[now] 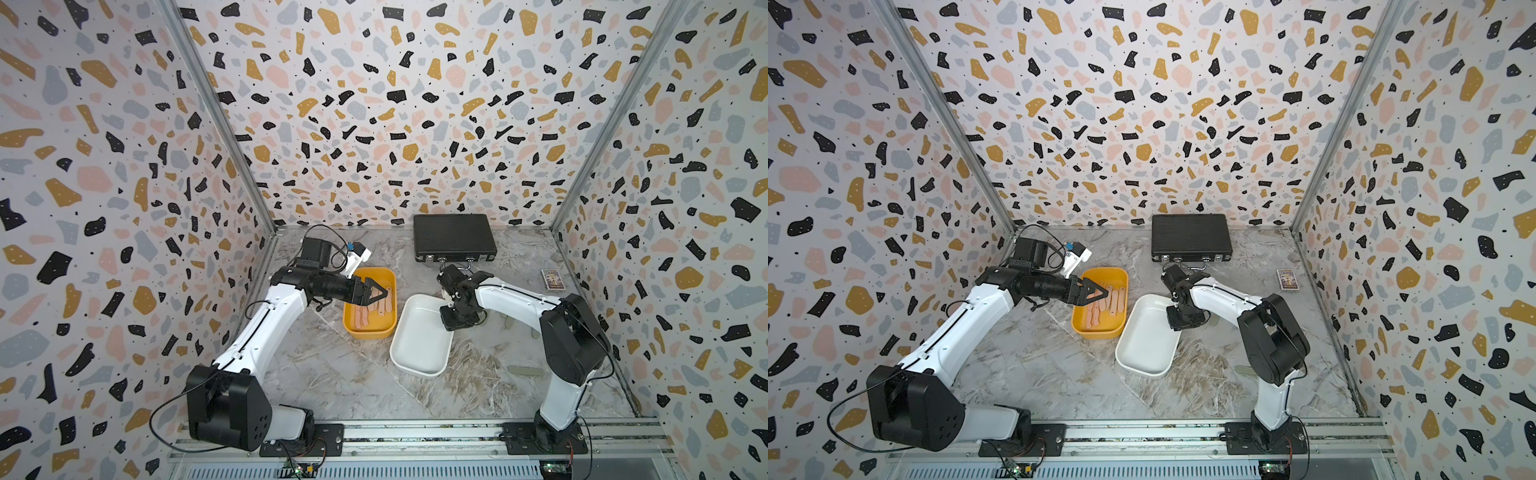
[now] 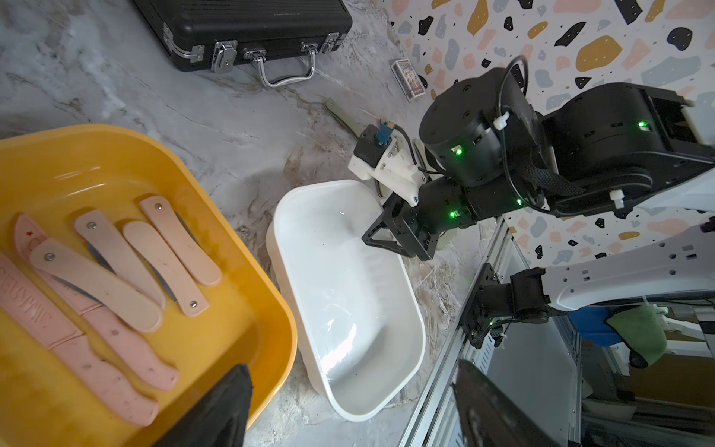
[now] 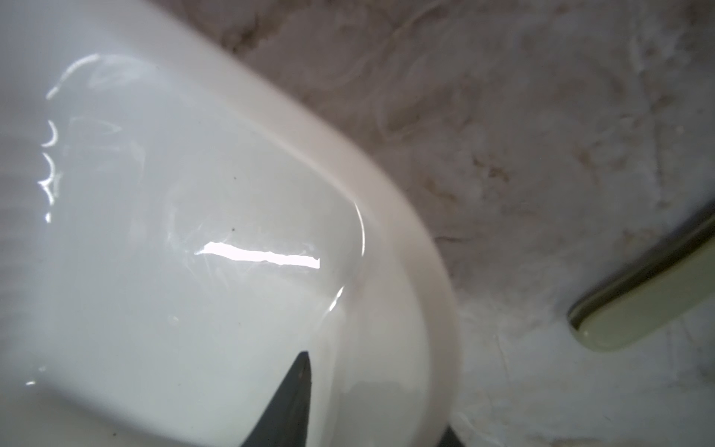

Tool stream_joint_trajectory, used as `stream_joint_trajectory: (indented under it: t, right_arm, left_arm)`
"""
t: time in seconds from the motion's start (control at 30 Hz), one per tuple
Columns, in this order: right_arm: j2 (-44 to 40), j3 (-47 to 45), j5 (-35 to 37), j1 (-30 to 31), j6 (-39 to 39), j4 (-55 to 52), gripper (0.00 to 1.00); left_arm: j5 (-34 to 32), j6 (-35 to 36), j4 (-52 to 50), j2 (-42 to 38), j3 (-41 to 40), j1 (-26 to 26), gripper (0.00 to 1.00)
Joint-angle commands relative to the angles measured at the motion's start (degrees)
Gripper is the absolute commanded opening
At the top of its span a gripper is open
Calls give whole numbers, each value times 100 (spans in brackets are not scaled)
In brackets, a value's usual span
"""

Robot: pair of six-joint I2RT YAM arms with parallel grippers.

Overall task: Place the fruit knives into the storage box by color
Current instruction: Move the storage box to the center of the board.

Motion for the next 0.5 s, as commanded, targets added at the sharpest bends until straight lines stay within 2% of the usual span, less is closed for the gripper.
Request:
stream_joint_trajectory:
  t: [0.0,0.17,0.47]
  right_arm:
    - [120,322,143,-180,-203,-253,27]
    - [393,823,158,-353,-348,-393,16]
    - [994,1699,92,-522,-469,-567,10]
  left_arm:
    - [162,-16,145,-62,-59,-23,83]
    - [155,-23,170,-23,-60,-24,83]
    - [60,-10,75,87,111,-21,83]
